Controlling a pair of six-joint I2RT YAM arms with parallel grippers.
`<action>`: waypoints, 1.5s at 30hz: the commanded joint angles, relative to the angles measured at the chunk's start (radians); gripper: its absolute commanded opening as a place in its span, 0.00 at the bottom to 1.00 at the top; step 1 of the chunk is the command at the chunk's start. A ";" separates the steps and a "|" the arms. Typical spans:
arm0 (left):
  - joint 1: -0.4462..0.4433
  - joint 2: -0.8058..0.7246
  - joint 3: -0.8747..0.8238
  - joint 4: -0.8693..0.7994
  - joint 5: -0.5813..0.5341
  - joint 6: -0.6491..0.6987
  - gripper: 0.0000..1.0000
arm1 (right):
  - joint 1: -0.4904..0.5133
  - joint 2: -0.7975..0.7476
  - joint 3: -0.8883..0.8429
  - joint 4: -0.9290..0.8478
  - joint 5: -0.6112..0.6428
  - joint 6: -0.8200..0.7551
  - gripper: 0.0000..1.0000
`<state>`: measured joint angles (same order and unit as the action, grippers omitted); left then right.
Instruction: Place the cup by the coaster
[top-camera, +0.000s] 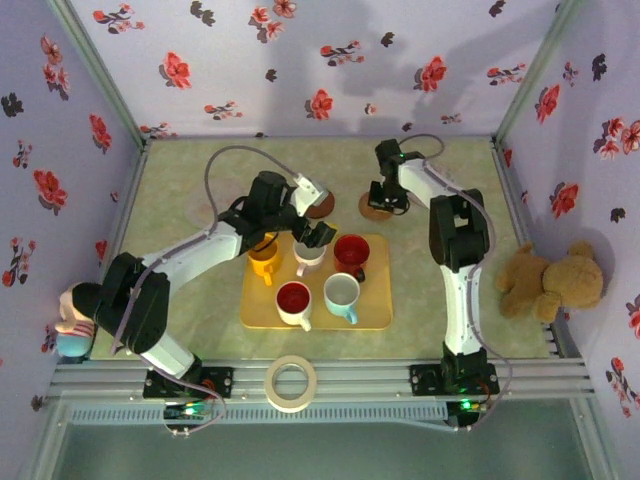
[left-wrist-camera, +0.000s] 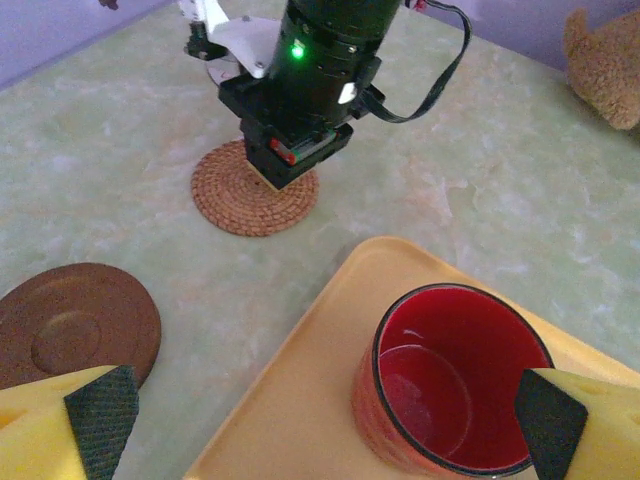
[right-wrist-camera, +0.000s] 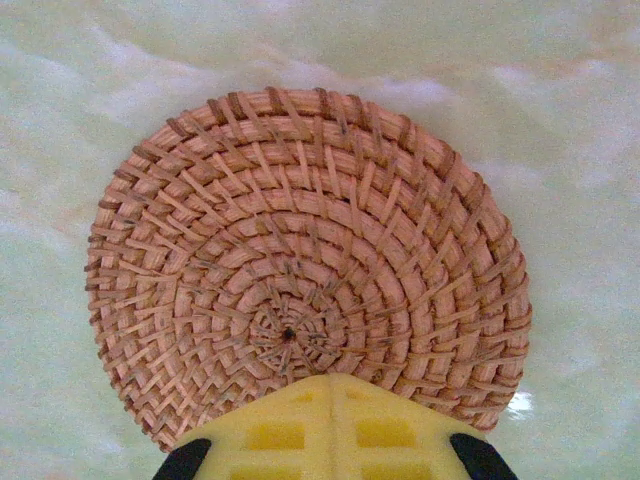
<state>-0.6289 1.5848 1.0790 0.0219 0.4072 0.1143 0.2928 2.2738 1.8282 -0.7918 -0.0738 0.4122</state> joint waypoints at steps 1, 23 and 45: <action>0.011 -0.036 -0.026 -0.002 -0.008 0.019 1.00 | 0.023 0.071 0.039 -0.042 -0.036 0.014 0.00; 0.021 -0.037 -0.027 0.001 -0.027 0.019 1.00 | 0.060 0.102 0.094 -0.083 -0.089 0.007 0.01; 0.021 -0.040 -0.027 -0.005 -0.028 0.016 1.00 | 0.068 0.089 0.092 -0.079 -0.094 0.015 0.07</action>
<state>-0.6147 1.5749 1.0462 0.0219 0.3916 0.1143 0.3401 2.3333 1.9236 -0.8101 -0.1394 0.4202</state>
